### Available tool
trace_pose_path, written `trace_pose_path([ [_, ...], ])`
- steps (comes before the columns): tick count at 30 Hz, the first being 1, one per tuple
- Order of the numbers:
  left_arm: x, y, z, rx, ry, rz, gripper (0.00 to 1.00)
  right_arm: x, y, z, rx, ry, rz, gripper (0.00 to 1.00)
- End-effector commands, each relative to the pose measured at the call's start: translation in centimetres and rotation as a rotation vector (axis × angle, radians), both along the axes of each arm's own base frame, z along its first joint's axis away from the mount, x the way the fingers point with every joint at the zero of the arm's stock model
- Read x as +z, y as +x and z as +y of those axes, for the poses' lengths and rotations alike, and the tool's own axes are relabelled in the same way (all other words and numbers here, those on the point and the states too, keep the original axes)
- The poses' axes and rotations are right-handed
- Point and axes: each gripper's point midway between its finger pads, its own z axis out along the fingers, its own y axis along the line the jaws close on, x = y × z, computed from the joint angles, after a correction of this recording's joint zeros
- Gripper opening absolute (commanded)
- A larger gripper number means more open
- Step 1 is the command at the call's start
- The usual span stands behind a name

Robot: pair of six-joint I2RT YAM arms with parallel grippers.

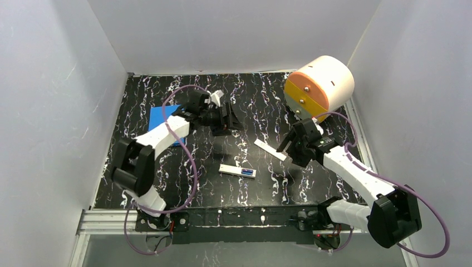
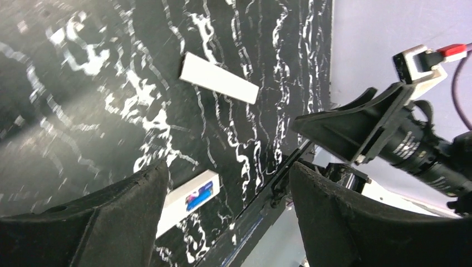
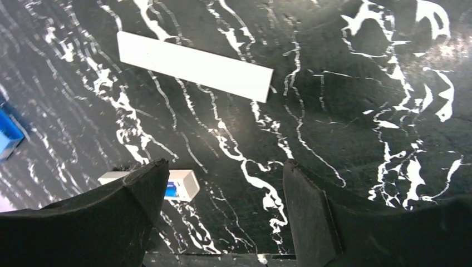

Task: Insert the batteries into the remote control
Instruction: Pick up the battery cover at the center of the board.

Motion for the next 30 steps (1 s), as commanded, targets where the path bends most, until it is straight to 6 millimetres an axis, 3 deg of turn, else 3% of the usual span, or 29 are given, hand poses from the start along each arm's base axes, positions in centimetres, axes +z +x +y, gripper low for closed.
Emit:
trace_pose_path([
  [1, 0.4, 0.8, -3.8, -0.108, -0.077, 0.022, 0.76, -1.8, -0.3, -2.4, -0.136, -0.084, 0.047, 0.81],
  [10, -3.2, 1.8, -7.5, -0.164, -0.061, 0.09, 0.72, -4.2, 0.6, -2.6, -0.132, -0.14, 0.079, 0.8],
  [21, -8.0, 3.1, -8.6, -0.191, -0.007, 0.083, 0.66, -5.4, 3.1, -1.5, -0.079, -0.13, -0.004, 0.78],
  [30, -10.4, 3.8, -8.8, -0.22, 0.041, 0.063, 0.65, -8.0, 2.3, -0.9, -0.065, -0.063, 0.034, 0.77],
])
